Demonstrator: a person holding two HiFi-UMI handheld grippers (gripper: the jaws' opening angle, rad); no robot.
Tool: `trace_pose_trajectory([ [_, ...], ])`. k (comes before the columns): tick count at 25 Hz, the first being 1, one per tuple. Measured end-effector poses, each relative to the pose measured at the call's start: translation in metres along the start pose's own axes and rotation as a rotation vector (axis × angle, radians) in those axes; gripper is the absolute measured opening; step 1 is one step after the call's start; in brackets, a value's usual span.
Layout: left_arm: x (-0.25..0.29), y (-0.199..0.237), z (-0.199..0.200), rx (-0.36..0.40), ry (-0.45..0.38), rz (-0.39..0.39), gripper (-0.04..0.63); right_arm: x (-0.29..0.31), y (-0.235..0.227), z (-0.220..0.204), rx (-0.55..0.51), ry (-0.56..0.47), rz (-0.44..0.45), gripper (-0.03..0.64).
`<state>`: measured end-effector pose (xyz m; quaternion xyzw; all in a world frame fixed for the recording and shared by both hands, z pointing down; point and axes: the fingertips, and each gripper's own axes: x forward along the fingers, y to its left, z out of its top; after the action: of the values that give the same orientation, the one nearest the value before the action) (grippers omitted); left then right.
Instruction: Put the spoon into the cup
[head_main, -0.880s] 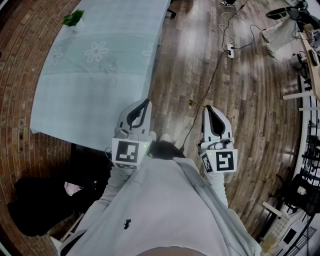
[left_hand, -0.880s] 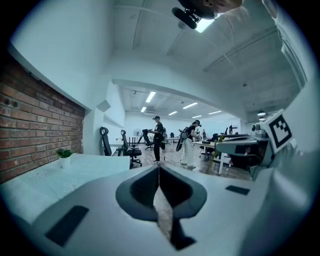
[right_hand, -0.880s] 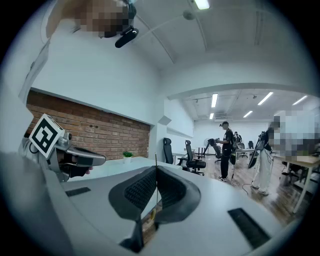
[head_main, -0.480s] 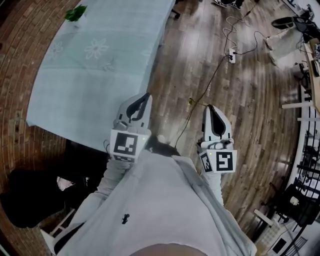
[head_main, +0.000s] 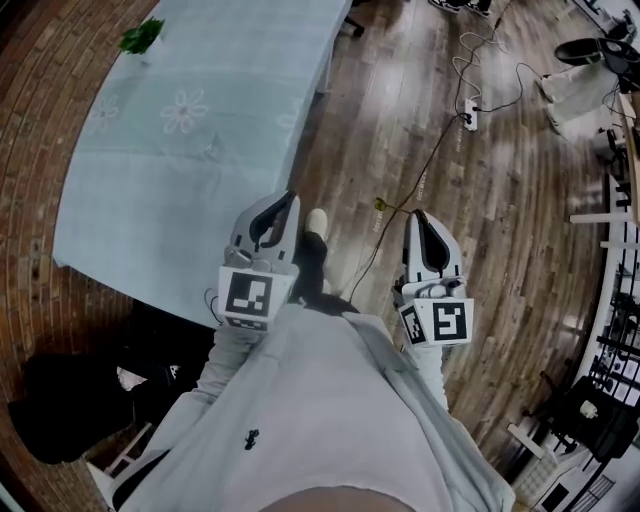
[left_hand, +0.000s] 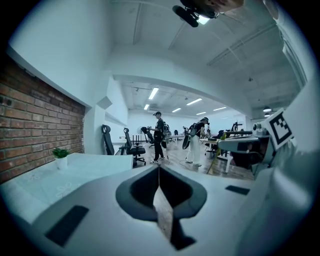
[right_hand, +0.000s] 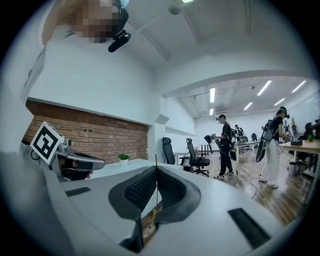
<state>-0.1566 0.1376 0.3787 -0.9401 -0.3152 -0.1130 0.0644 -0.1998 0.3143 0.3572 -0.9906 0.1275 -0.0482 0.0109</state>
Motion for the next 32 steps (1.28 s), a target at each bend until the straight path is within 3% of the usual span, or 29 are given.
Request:
trace_pose_trajectory([
  [10, 0.106, 0.082, 0.028, -0.02, -0.029, 0.036, 0.02, 0.14, -0.036, 0.023, -0.04, 0.011, 0.058, 0.02],
  [22, 0.167, 0.166, 0.023, -0.108, 0.01, 0.124, 0.02, 0.258, -0.045, 0.025, -0.062, 0.087, 0.141, 0.019],
  [28, 0.155, 0.198, 0.011, -0.159, 0.034, 0.24, 0.02, 0.303, -0.02, 0.018, -0.07, 0.109, 0.258, 0.019],
  [32, 0.144, 0.227, 0.004, -0.204, 0.045, 0.376, 0.02, 0.347, 0.007, 0.021, -0.08, 0.102, 0.397, 0.02],
])
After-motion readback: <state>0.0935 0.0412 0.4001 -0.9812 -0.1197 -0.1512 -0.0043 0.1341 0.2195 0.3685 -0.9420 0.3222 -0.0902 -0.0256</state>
